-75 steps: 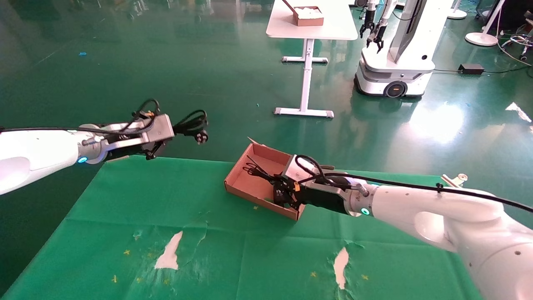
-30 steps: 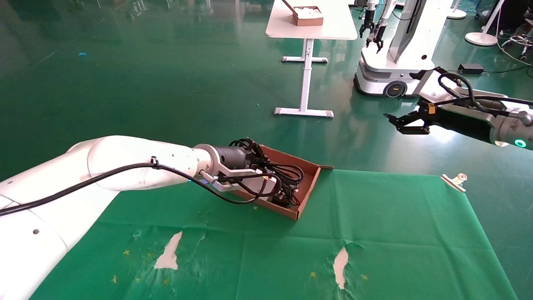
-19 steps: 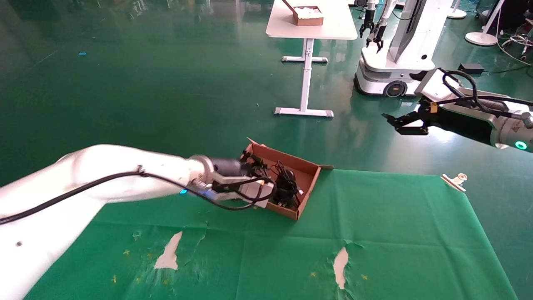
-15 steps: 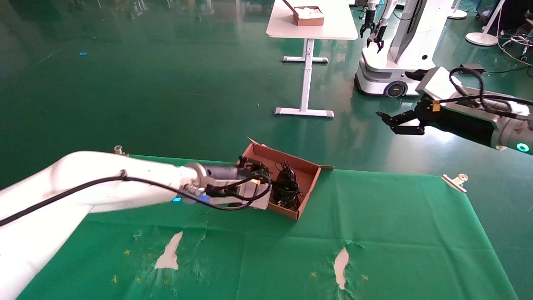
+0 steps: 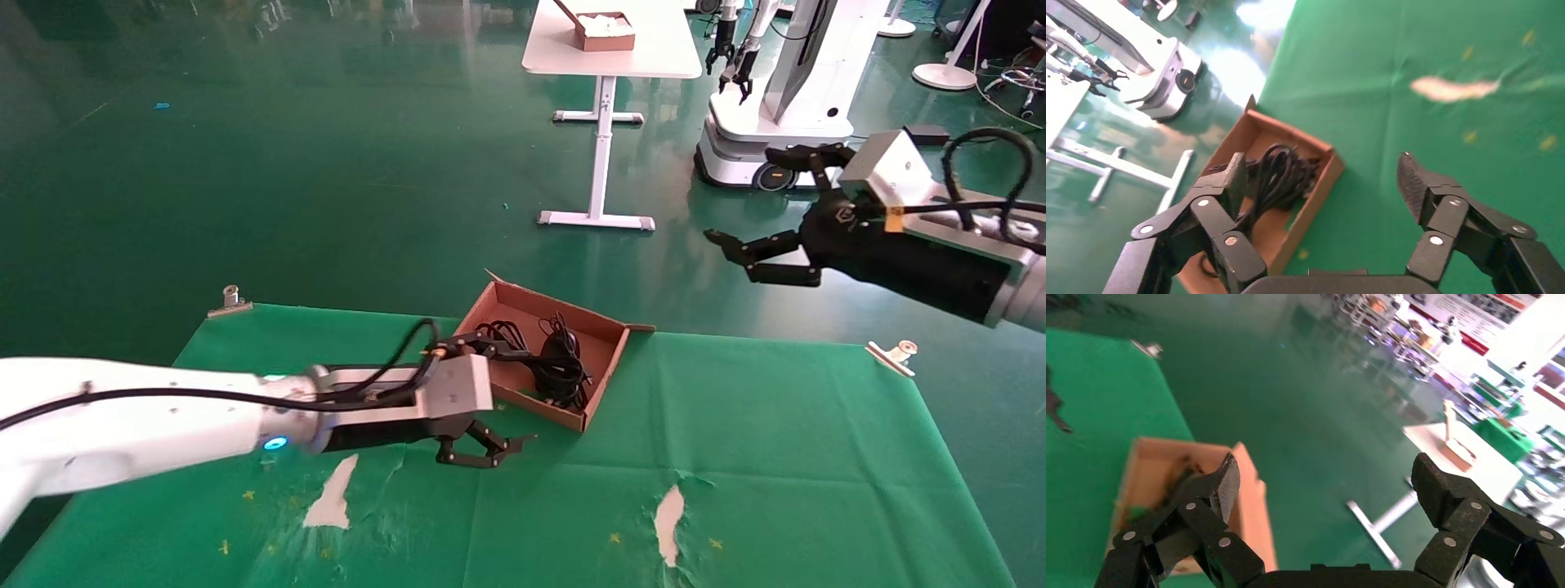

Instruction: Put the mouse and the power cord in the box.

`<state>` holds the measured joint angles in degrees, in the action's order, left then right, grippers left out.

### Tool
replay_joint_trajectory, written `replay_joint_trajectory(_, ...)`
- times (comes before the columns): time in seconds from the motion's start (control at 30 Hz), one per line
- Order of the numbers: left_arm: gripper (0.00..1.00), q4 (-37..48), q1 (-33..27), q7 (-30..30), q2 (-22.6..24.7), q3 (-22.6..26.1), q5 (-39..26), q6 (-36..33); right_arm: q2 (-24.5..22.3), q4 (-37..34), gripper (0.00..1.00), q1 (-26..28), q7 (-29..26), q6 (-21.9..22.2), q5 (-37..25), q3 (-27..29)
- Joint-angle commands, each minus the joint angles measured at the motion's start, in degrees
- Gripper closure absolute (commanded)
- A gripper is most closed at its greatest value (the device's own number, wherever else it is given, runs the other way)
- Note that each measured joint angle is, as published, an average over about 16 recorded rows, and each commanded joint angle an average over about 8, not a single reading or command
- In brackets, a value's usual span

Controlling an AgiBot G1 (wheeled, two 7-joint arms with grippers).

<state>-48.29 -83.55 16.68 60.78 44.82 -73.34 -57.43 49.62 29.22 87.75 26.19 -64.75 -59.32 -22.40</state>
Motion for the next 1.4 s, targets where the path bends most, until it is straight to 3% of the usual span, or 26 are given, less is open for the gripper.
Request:
replay_joint_trajectory(0.03,0.0,-1.4,1.2,-1.5,-1.5,-1.6,1.8,-1.6,-0.8,2.4,0.0,-1.4,-2.0,-1.1,0.9,0.3)
replay_joint_trajectory(1.03,0.0,-23.1,20.0,-25.0,-23.5,-26.3,28.7,-25.8,-12.6,38.3,0.0,-22.6,-31.9,-18.1,15.1,5.5)
replay_joint_trajectory(1.4,0.0,-26.0,22.6,-27.7,-26.5,-29.6,32.5,-29.1,-15.3,46.7,0.0,-27.6,-38.1,-22.0,18.4,6.7)
